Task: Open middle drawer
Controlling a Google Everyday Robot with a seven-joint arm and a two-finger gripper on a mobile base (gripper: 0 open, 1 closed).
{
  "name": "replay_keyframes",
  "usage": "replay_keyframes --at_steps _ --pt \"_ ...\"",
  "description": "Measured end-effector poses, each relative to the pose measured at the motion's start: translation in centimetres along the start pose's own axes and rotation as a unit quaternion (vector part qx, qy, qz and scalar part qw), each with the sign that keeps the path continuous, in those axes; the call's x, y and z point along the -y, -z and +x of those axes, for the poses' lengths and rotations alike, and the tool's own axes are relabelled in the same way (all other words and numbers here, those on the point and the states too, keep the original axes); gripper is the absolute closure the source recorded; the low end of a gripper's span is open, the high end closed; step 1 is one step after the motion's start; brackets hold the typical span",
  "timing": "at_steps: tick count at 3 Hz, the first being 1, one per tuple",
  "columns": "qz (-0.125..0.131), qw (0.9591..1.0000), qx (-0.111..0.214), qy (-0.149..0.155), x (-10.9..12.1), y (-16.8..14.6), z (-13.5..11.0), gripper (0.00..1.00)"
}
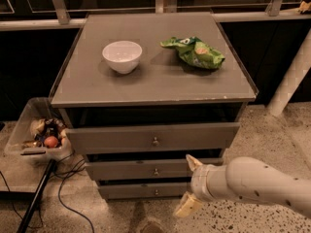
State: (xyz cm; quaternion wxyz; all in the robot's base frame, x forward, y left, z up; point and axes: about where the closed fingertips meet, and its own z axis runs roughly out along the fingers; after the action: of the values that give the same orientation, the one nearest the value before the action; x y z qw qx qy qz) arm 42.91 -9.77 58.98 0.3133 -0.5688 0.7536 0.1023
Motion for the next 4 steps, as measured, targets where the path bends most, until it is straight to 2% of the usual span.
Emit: replay_keyframes --at_steps 1,2,3,4 --pt "0.023 0.9996 -0.017 -0.003 1.1 -1.7 1.1 0.00" --pt "0.002 0.9998 0.015 -0.014 1.3 -4.4 0.8 0.00" --pt "-0.006 0.9962 0.068 -0.055 2.5 -5.0 4.1 0.00" --pt "-0.009 0.9940 0.079 -0.076 2.5 -5.5 5.8 0.00"
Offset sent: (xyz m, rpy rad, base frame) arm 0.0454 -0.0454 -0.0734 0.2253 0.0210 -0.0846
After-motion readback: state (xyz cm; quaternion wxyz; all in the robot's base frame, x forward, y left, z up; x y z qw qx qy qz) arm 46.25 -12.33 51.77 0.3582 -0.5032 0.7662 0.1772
